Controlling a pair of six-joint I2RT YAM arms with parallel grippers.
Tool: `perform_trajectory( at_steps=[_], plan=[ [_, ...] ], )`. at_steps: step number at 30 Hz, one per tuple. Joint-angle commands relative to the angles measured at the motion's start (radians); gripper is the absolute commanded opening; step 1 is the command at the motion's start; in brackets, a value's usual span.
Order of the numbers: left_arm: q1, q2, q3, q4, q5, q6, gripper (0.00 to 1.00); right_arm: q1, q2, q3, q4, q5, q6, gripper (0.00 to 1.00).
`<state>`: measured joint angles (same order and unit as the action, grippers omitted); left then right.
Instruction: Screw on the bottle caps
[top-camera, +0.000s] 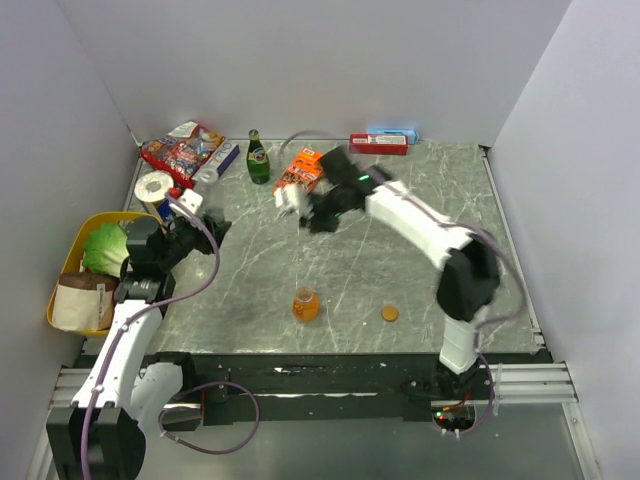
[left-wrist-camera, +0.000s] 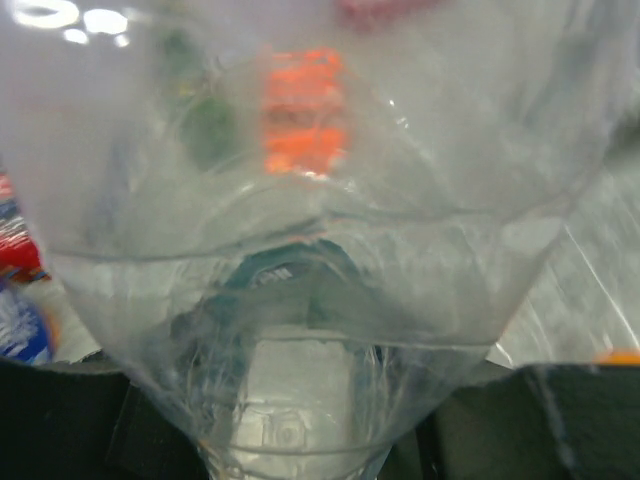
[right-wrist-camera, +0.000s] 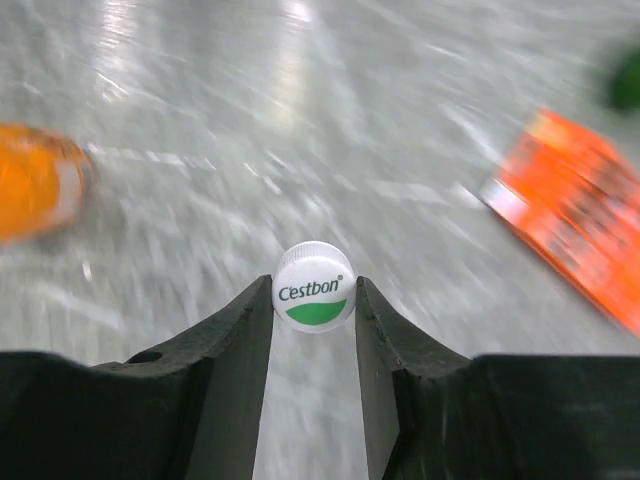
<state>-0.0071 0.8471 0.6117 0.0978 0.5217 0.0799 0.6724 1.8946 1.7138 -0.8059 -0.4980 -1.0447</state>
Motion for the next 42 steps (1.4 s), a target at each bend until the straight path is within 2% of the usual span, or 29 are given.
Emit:
perform_trajectory(
  at_steps=[1, 4, 8, 13, 26, 42],
  plan=[
    [0.006, 0.055, -0.012, 0.03, 0.322, 0.198, 0.01, -0.057, -0.225, 0.043, -0.154, -0.06, 0.054, 0.32],
    [-0.004, 0.107, -0.001, -0.024, 0.44, 0.302, 0.01, -0.053, -0.313, 0.081, -0.219, -0.076, 0.057, 0.32],
    [-0.097, 0.156, -0.007, -0.13, 0.463, 0.522, 0.01, -0.014, -0.382, 0.142, -0.294, -0.1, 0.019, 0.32],
    [-0.217, 0.196, -0.001, -0.228, 0.445, 0.679, 0.01, 0.085, -0.428, 0.148, -0.299, -0.088, -0.119, 0.34],
    [-0.329, 0.149, -0.084, -0.132, 0.391, 0.61, 0.01, 0.18, -0.368, 0.251, -0.345, -0.123, -0.256, 0.36],
    [-0.38, 0.099, -0.138, 0.006, 0.333, 0.48, 0.01, 0.214, -0.223, 0.406, -0.539, -0.186, -0.365, 0.41]
  ],
)
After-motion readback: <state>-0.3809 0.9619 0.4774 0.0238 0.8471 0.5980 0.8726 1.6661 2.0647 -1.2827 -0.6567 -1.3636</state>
